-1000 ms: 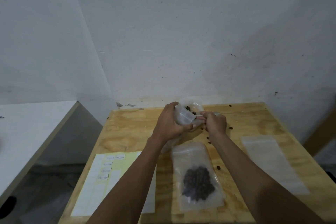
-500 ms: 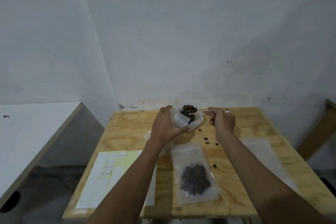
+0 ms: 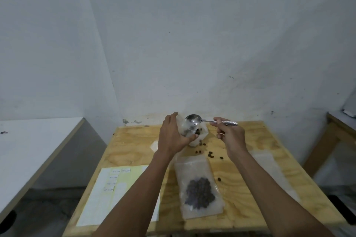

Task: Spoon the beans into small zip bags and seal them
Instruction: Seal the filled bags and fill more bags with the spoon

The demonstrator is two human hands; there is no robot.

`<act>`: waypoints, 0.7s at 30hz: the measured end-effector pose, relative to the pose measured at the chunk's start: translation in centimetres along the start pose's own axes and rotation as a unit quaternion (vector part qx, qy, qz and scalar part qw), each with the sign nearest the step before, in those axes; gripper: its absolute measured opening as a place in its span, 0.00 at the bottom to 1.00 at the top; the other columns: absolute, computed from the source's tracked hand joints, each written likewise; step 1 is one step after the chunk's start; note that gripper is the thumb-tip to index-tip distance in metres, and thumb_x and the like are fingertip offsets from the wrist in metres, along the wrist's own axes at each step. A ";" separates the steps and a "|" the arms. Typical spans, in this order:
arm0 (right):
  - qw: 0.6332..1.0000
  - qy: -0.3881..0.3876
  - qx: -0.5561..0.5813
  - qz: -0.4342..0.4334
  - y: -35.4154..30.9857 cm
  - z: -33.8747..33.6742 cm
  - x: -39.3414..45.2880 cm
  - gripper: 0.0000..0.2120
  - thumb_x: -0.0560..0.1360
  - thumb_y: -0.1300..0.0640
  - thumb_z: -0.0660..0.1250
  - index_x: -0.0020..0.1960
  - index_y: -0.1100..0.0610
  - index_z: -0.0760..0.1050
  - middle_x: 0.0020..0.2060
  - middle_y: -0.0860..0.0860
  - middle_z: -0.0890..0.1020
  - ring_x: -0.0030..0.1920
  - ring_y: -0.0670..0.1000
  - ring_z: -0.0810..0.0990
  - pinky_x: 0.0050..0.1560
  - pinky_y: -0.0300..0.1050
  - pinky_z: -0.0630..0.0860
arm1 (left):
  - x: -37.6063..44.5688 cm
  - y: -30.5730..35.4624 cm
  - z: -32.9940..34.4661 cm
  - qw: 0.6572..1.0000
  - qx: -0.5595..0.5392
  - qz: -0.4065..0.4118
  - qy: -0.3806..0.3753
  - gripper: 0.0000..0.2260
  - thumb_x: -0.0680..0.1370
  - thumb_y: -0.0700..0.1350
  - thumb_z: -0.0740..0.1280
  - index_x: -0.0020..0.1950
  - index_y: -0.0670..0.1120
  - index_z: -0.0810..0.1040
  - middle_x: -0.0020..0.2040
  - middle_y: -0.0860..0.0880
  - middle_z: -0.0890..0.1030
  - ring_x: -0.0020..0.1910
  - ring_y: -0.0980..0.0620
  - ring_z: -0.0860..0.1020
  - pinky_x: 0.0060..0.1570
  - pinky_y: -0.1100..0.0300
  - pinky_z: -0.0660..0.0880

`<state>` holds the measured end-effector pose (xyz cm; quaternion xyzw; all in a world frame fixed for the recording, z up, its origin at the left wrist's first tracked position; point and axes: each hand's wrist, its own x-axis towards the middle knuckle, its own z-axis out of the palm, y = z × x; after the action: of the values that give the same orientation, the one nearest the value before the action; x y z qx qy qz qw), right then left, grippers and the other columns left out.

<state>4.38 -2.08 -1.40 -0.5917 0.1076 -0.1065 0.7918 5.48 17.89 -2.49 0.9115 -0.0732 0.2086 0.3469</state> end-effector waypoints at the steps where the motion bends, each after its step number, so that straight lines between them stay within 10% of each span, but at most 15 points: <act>1: 1.000 0.001 0.004 0.001 0.0 0.1 0.1 0.05 0.78 0.62 0.71 0.52 0.61 0.85 0.45 0.57 0.88 0.38 0.48 0.76 0.34 0.43 0.72 | 0.0 0.0 0.1 1.000 -0.003 0.001 0.004 0.48 0.64 0.68 0.76 0.75 0.42 0.65 0.67 0.46 0.73 0.64 0.46 0.73 0.59 0.55 0.71; 10: 0.982 0.133 -0.111 0.072 2.2 2.8 2.6 0.05 0.77 0.60 0.69 0.44 0.58 0.83 0.38 0.52 0.87 0.41 0.53 0.83 0.48 0.52 0.82 | 0.2 -0.4 -0.1 0.997 -0.058 -0.007 0.052 0.47 0.67 0.68 0.76 0.76 0.43 0.63 0.68 0.48 0.70 0.66 0.52 0.70 0.60 0.62 0.68; 13: 0.967 0.113 -0.207 0.097 3.1 3.5 2.9 0.06 0.76 0.62 0.69 0.41 0.61 0.81 0.35 0.52 0.83 0.35 0.53 0.78 0.38 0.48 0.77 | 0.4 -0.8 -0.1 0.995 -0.074 -0.009 0.066 0.48 0.67 0.67 0.77 0.76 0.43 0.63 0.69 0.48 0.70 0.68 0.53 0.69 0.63 0.61 0.69; 17: 0.922 0.120 -0.349 0.118 3.3 4.2 2.7 0.23 0.72 0.53 0.77 0.62 0.58 0.74 0.58 0.59 0.77 0.55 0.59 0.77 0.50 0.53 0.76 | 0.5 -0.9 -0.1 0.994 -0.088 -0.009 0.063 0.48 0.67 0.66 0.77 0.77 0.43 0.62 0.71 0.49 0.69 0.70 0.54 0.67 0.64 0.64 0.65; 21: 0.916 0.128 -0.347 -0.155 1.4 4.5 1.2 0.17 0.74 0.48 0.74 0.60 0.51 0.75 0.60 0.52 0.78 0.64 0.56 0.74 0.60 0.54 0.74 | 0.6 -0.9 0.0 0.994 -0.086 -0.011 0.069 0.48 0.67 0.66 0.77 0.77 0.43 0.62 0.71 0.48 0.69 0.71 0.52 0.68 0.65 0.61 0.67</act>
<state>6.95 2.11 -1.56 -0.8198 0.1456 -0.2585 0.4898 6.27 18.54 -2.74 0.8625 -0.0566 0.2598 0.4306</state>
